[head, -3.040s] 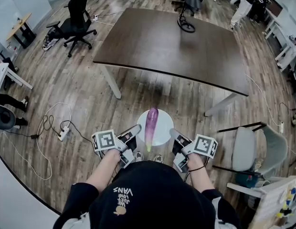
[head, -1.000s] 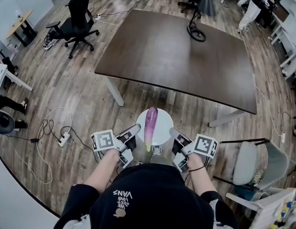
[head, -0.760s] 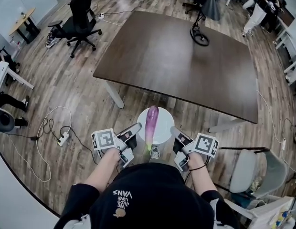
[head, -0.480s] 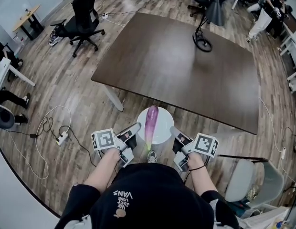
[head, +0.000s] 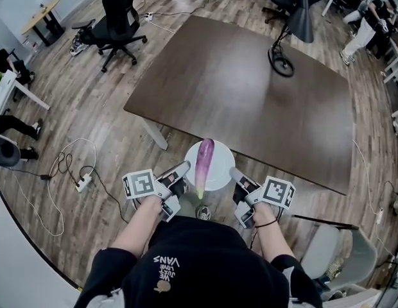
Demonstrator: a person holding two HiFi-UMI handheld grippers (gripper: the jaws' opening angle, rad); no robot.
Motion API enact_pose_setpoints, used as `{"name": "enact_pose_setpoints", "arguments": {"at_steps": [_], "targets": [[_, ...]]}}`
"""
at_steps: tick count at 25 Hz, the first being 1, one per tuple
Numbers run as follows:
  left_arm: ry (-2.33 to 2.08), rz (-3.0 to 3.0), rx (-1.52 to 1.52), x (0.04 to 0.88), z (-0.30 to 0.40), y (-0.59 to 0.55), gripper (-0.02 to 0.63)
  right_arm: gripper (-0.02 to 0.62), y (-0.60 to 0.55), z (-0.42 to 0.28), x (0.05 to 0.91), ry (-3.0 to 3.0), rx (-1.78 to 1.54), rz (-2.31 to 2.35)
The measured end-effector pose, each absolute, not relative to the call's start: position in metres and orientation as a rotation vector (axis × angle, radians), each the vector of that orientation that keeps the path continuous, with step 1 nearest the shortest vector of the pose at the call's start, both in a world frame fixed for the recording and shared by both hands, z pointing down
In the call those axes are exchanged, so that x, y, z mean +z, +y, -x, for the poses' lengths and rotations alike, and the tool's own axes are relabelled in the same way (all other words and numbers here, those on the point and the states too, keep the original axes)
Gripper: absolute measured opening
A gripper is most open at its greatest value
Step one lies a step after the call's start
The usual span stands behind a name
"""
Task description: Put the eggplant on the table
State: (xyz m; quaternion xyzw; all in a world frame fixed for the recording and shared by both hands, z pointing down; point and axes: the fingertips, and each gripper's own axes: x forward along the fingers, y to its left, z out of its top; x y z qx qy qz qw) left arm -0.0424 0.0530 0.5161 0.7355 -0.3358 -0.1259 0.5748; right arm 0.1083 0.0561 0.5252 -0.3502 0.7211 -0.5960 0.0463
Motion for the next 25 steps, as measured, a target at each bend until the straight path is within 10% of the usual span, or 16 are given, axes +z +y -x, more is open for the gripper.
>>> {"name": "enact_pose_setpoints", "arguments": {"at_steps": [25], "targets": [[-0.651,-1.73,-0.24,0.511,0.121,-0.092,0.026,0.031,-0.076,-0.025,0.529,2.1,-1.77,1.178]]}}
